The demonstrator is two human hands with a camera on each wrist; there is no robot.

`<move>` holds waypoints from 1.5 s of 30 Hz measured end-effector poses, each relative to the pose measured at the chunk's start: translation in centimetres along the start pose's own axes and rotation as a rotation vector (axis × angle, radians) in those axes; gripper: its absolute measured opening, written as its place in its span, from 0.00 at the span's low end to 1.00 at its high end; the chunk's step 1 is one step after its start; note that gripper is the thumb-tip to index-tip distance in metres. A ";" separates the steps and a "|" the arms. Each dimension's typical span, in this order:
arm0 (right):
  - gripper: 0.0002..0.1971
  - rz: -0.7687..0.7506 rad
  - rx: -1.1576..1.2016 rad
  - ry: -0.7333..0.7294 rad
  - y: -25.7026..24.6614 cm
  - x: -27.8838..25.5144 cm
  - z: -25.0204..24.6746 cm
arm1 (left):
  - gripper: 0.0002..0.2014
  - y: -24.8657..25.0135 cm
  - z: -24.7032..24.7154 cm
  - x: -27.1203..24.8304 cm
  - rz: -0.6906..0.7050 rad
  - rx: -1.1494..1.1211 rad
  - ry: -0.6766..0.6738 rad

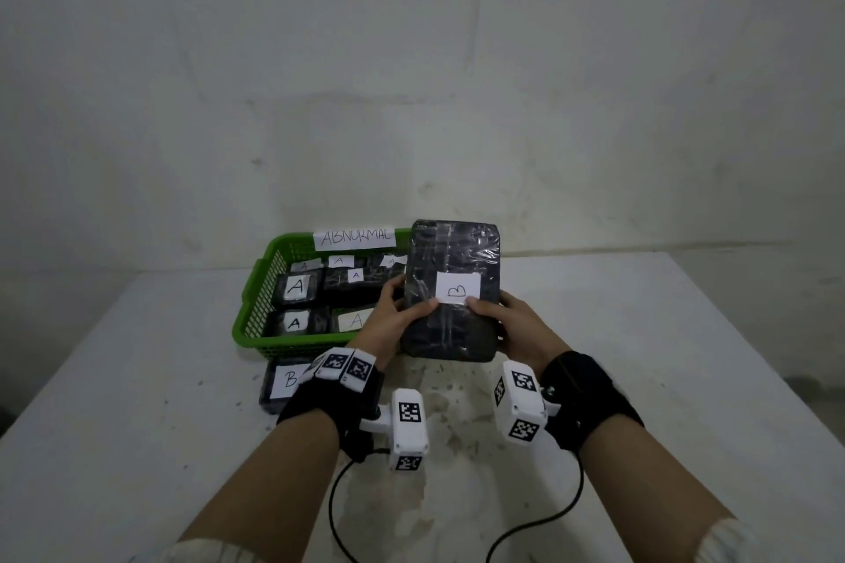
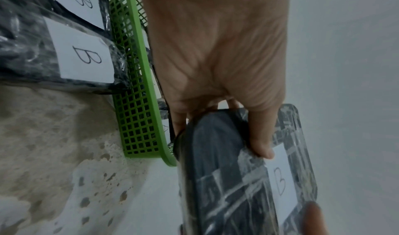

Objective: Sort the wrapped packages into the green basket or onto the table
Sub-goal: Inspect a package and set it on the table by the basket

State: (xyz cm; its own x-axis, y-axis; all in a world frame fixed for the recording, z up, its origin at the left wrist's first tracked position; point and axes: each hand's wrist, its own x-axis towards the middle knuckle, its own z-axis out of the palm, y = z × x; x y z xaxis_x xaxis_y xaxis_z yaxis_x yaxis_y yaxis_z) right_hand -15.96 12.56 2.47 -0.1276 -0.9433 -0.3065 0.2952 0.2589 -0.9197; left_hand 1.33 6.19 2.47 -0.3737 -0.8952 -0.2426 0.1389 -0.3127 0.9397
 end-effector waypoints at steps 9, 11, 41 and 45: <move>0.22 0.039 -0.048 -0.025 -0.5 -0.3 0.3 | 0.31 0.3 -0.3 0.4 -0.007 0.039 -0.006; 0.21 0.035 -0.048 0.004 -0.8 -0.3 0.4 | 0.32 0.2 -0.2 0.4 -0.015 0.048 -0.004; 0.12 0.015 -0.290 -0.011 -2.7 -0.2 1.2 | 0.24 2.0 1.7 0.1 -0.018 0.089 -0.009; 0.06 -0.039 -0.259 -0.002 -2.6 -0.1 1.2 | 0.27 2.0 1.6 -0.1 -0.039 0.044 -0.048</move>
State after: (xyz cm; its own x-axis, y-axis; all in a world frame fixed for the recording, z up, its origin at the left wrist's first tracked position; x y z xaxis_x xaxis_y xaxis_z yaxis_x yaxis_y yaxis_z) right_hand -15.59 11.77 5.14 -0.1326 -0.9538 -0.2695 0.0381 0.2668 -0.9630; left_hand 0.16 6.12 4.80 -0.4214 -0.8663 -0.2683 0.0829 -0.3314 0.9398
